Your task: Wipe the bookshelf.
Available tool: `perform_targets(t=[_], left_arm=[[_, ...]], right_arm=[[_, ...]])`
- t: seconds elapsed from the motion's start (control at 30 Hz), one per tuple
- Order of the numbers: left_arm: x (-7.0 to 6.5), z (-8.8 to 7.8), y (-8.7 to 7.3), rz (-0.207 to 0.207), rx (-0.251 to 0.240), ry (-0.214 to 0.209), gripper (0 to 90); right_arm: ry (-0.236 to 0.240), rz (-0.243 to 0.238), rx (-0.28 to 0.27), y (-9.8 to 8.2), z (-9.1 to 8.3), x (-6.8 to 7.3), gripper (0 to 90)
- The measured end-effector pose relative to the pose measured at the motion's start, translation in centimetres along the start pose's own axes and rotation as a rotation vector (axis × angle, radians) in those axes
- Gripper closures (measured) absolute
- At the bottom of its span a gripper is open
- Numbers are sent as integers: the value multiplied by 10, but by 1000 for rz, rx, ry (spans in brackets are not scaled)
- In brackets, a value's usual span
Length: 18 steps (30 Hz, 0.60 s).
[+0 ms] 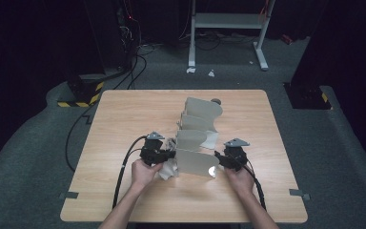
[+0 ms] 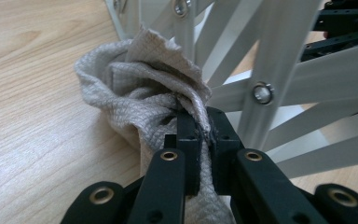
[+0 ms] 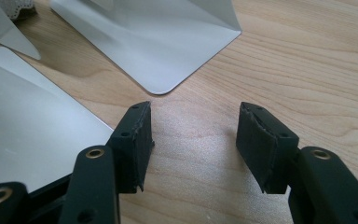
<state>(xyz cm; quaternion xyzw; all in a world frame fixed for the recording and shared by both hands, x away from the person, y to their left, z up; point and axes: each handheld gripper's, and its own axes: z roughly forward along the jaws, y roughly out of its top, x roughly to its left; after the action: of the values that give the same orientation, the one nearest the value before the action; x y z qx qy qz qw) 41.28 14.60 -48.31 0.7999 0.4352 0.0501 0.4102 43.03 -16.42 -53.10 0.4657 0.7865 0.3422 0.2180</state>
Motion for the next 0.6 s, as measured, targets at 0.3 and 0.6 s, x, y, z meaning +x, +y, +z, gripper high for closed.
perform_targets(t=[0.3, 0.6], left_arm=[[-5, -4, 3, 10, -19, -15, 852], [-18, -4, 9, 56, -13, -42, 854]], right_arm=[[0, 0, 0, 0, 0, 0, 457], [4, -2, 1, 0, 0, 0, 457]])
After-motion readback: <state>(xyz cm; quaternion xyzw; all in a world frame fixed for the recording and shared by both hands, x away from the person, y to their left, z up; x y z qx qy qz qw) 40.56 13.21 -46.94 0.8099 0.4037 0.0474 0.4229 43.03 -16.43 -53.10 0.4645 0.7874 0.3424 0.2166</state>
